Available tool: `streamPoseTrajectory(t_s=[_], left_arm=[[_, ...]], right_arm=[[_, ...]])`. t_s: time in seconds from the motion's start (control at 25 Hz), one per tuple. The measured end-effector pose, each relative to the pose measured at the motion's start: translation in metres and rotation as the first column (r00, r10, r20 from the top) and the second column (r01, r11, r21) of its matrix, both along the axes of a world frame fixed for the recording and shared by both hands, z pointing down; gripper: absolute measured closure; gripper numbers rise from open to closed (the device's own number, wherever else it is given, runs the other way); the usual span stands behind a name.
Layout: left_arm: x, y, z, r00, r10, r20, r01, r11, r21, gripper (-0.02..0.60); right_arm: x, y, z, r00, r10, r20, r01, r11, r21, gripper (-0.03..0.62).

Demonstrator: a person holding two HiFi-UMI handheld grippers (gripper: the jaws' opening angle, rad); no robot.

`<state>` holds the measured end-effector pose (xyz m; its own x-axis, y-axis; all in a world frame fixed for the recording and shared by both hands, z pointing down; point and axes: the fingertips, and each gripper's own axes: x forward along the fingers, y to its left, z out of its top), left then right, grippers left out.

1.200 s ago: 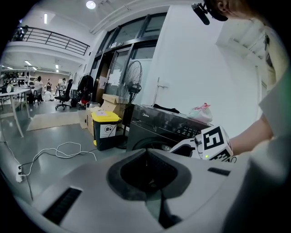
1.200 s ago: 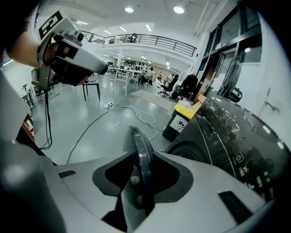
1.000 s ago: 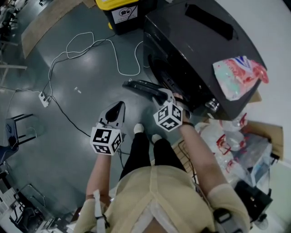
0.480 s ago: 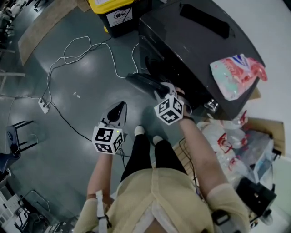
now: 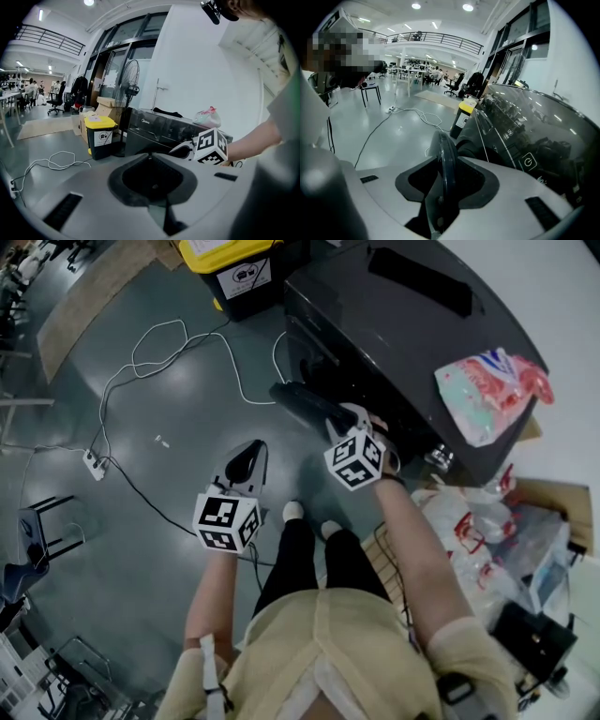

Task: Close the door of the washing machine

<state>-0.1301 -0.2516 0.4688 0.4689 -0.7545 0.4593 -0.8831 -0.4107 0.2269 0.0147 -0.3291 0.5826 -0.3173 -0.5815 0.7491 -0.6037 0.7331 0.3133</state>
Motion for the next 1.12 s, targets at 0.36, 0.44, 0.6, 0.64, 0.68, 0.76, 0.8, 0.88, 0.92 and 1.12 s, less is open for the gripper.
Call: streamPoseTrajectory(t_s=[0.36,0.44,0.6,0.64,0.68,0.76,0.8,0.88,0.92,1.12], left_arm=[[-0.004,-0.009,0.006,1.0,-0.008,-0.02,0.007,1.0,-0.019,0.577],[-0.004,-0.011,0.008,1.0,-0.007,-0.024,0.007,1.0,-0.023,0.577],[-0.004,-0.014,0.01,1.0,-0.009,-0.018,0.009,1.0,-0.019,0.577],[-0.005,-0.014,0.011,1.0,-0.01,-0.016,0.01,1.0,-0.019,0.577],[-0.005,-0.015,0.011,1.0,-0.01,-0.015,0.01,1.0,-0.02,0.577],[-0.006,-0.015,0.012,1.0,-0.008,-0.015,0.008,1.0,-0.023,0.577],[-0.006,-0.014,0.013,1.0,-0.006,-0.015,0.006,1.0,-0.026,0.577],[-0.007,-0.013,0.015,1.0,-0.003,-0.016,0.003,1.0,-0.031,0.577],[-0.007,-0.013,0.016,1.0,-0.002,-0.016,0.001,0.999,-0.033,0.577],[-0.01,-0.013,0.017,1.0,0.0,-0.018,-0.001,0.999,-0.039,0.577]], right_arm=[[0.007,-0.014,-0.001,0.996,0.083,-0.032,-0.081,0.996,0.047,0.465],[0.009,-0.018,-0.001,0.994,0.1,-0.044,-0.097,0.993,0.063,0.465],[0.014,-0.022,0.0,0.988,0.135,-0.068,-0.129,0.988,0.087,0.464],[0.015,-0.023,0.001,0.987,0.142,-0.072,-0.135,0.986,0.093,0.465],[0.016,-0.024,0.001,0.986,0.149,-0.077,-0.141,0.985,0.1,0.464],[0.017,-0.026,0.0,0.983,0.161,-0.086,-0.151,0.982,0.116,0.464],[0.017,-0.027,0.0,0.982,0.165,-0.088,-0.154,0.98,0.122,0.464],[0.018,-0.027,0.002,0.981,0.172,-0.094,-0.159,0.979,0.127,0.464],[0.019,-0.027,0.002,0.98,0.175,-0.097,-0.162,0.978,0.129,0.465],[0.019,-0.03,0.003,0.977,0.186,-0.108,-0.17,0.975,0.143,0.464]])
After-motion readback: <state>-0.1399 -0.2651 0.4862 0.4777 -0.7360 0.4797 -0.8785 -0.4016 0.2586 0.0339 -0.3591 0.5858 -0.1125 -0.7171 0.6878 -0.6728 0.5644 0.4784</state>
